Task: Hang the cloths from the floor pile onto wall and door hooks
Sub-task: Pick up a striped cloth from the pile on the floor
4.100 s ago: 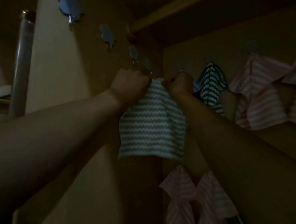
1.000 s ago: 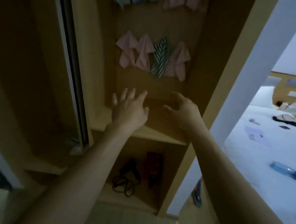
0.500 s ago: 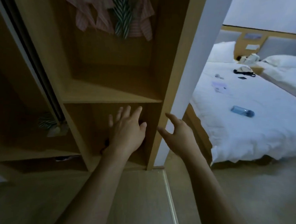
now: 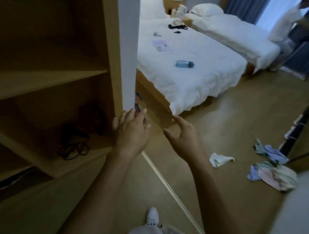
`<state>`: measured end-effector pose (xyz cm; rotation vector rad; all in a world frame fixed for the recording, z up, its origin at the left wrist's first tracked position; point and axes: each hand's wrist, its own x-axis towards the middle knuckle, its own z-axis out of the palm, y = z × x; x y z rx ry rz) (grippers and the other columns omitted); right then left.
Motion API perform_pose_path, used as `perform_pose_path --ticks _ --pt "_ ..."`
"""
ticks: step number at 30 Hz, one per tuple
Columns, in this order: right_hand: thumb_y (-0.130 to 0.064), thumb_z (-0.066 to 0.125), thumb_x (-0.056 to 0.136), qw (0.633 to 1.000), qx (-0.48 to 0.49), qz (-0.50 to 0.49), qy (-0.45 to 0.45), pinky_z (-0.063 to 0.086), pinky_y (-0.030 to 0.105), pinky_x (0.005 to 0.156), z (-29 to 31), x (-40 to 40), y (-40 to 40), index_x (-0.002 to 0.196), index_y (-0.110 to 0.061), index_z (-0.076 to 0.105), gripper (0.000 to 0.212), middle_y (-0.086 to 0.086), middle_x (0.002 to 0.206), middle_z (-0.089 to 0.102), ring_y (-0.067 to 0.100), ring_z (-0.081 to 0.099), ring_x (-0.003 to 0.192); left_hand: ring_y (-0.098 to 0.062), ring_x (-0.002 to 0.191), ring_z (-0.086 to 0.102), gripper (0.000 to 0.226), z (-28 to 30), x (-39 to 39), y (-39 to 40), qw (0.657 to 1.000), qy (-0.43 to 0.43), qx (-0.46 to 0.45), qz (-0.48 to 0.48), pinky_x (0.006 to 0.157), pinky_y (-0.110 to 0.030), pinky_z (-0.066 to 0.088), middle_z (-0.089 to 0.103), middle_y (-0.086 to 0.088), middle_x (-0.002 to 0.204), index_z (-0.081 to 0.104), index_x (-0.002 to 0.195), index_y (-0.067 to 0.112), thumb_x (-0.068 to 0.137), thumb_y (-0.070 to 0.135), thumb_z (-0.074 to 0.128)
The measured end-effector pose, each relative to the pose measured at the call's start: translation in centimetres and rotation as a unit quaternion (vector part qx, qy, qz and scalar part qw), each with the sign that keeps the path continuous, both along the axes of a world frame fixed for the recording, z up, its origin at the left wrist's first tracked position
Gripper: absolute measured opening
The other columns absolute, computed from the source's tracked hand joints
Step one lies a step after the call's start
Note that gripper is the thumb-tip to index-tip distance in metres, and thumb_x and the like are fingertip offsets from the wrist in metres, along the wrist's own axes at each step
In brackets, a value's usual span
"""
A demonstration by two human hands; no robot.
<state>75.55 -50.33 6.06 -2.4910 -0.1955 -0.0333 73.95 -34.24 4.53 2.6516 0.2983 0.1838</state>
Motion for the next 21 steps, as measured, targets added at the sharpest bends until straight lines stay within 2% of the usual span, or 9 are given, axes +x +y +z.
perform_pose_path --ticks 3,12,21 --pt "-0.045 0.060 0.089 0.998 -0.015 -0.056 0.008 0.035 0.025 0.096 -0.9 -1.2 -3.8 0.144 -0.025 0.040 0.062 -0.001 0.142 0.049 0.016 0.045 0.129 -0.021 0.147 0.017 0.053 -1.0 0.4 -3.8 0.998 0.002 0.003 -0.062 0.117 -0.050 0.012 0.027 0.001 0.158 0.028 0.148 0.036 0.098 0.046 0.041" --pt "-0.039 0.061 0.089 0.982 0.030 -0.182 0.034 0.032 0.034 0.110 -3.1 -1.4 -15.3 0.144 -0.021 0.042 0.061 0.002 0.145 0.046 0.018 0.040 0.134 -0.022 0.147 0.019 0.054 -1.7 3.2 -15.2 0.980 0.007 0.055 -0.190 0.116 -0.050 0.015 0.027 0.000 0.157 0.027 0.148 0.036 0.097 0.047 0.042" --pt "-0.042 0.059 0.089 0.959 0.042 -0.273 0.063 0.036 0.033 0.103 -3.4 0.7 -32.0 0.144 -0.027 0.040 0.060 0.000 0.146 0.045 0.018 0.042 0.132 -0.023 0.147 0.018 0.054 -1.5 7.7 -32.7 0.957 0.019 0.064 -0.281 0.117 -0.050 0.016 0.027 -0.001 0.158 0.026 0.149 0.034 0.099 0.047 0.041"
